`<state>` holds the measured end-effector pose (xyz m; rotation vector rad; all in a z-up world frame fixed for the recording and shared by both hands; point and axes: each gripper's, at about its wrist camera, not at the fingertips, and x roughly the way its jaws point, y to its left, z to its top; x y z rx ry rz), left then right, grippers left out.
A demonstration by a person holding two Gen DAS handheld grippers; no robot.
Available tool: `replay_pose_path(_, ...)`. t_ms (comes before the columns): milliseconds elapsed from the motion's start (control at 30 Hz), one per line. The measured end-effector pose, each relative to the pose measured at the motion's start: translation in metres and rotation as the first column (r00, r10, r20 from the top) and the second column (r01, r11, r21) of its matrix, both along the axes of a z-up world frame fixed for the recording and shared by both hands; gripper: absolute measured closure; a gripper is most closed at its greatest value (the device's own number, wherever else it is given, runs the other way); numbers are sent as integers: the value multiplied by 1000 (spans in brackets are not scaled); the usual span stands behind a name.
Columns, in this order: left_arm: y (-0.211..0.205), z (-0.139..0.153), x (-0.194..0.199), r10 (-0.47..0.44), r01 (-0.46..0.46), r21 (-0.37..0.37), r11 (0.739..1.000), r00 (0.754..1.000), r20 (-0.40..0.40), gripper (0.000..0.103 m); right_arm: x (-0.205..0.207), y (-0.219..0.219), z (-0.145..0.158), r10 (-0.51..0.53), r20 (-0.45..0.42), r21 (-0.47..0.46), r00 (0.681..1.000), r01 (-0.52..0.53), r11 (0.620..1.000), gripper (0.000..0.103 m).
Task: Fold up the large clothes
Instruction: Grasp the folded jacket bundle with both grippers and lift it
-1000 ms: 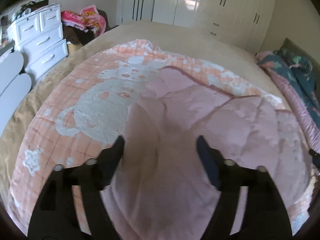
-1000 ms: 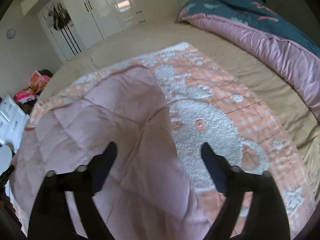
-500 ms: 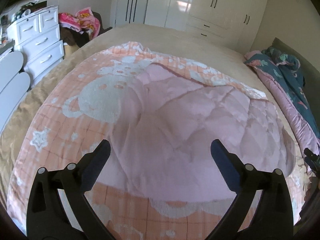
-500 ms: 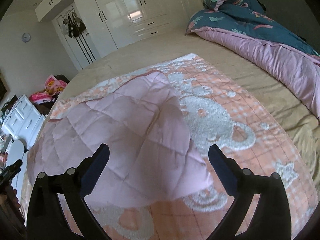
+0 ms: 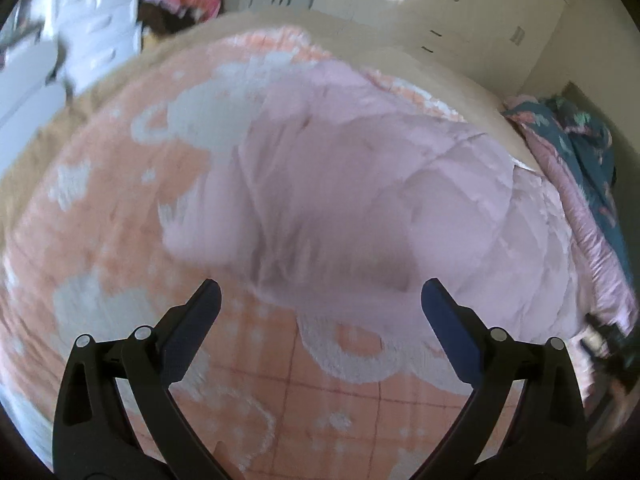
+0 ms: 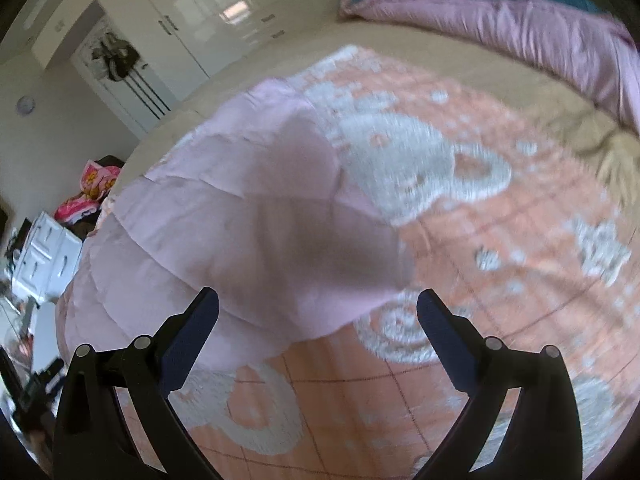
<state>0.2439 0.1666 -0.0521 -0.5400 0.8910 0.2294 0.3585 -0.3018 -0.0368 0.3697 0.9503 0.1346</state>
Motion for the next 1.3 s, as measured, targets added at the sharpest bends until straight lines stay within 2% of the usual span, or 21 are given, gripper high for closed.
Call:
replay_pose_path(100, 11, -18, -2, 41, -41, -114, 993, 999, -8, 9, 6, 0, -14, -4, -33, 43, 999, 5, 999, 4)
replay_pose_path(300, 19, -33, 3, 70, -69, -241, 968, 998, -7, 9, 10, 6, -19, -2, -41, 70, 999, 4, 998, 4)
replay_pose_path(400, 22, -36, 10, 88, -83, -281, 956, 996, 6, 9, 14, 9, -20, 1, -48, 78, 999, 3, 997, 4)
replay_pose_path(833, 27, -41, 41, 159, -152, -316, 936, 987, -3, 8, 31, 17, -27, -2, -56, 101, 998, 8, 995, 4)
replay_pose_path(1300, 29, -60, 59, 209, -193, -331, 924, 978, 13, 8, 44, 22, -42, -43, -21, 169, 999, 46, 985, 4)
